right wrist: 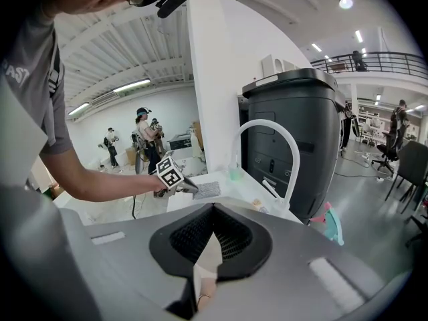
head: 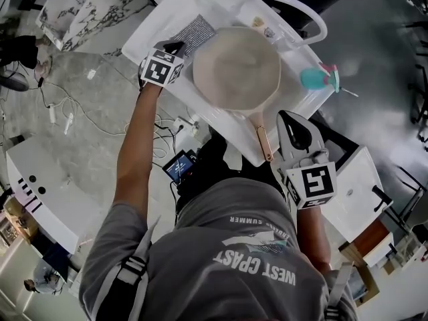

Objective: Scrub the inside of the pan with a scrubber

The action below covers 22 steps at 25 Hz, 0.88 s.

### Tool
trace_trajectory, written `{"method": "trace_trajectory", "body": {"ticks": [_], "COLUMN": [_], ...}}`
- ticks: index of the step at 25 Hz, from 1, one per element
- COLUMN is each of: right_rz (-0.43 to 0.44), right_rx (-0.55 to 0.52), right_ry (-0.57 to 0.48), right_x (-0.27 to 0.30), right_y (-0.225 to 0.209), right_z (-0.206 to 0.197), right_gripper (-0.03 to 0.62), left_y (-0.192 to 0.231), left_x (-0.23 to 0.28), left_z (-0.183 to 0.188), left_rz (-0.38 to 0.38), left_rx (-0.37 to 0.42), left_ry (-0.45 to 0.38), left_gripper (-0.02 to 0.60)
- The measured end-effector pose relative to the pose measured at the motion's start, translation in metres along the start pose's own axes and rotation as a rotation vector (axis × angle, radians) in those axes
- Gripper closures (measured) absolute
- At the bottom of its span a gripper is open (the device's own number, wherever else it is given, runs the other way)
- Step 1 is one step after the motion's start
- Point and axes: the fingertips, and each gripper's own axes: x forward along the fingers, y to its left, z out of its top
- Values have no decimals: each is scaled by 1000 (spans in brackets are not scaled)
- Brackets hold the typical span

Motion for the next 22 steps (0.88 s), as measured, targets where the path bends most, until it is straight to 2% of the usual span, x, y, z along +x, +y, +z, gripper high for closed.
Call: {"method": "trace_trajectory", "body": {"ticks": [9,12,15,22], "right_rz": [-19,-28,-34,-43], "right_rx": [18,29,38,61], "right_ry": [0,2,3,15], "right_x": [-10,-14,-18,-28], "right_y": [-13,-20,-26,-39], "right_z": [-11,-16,-21,-33], "right_gripper": [592,592,592,592], "left_y": [-61,-71,-79,-106], "left_x": [22,36,51,80], "left_z": [14,7,2,-21], "left_rz": [-62,-59,-50,-50], "left_rx": [129,169,244,484], "left_ry": [35,100,164,344], "left_gripper": [574,574,574,572]}}
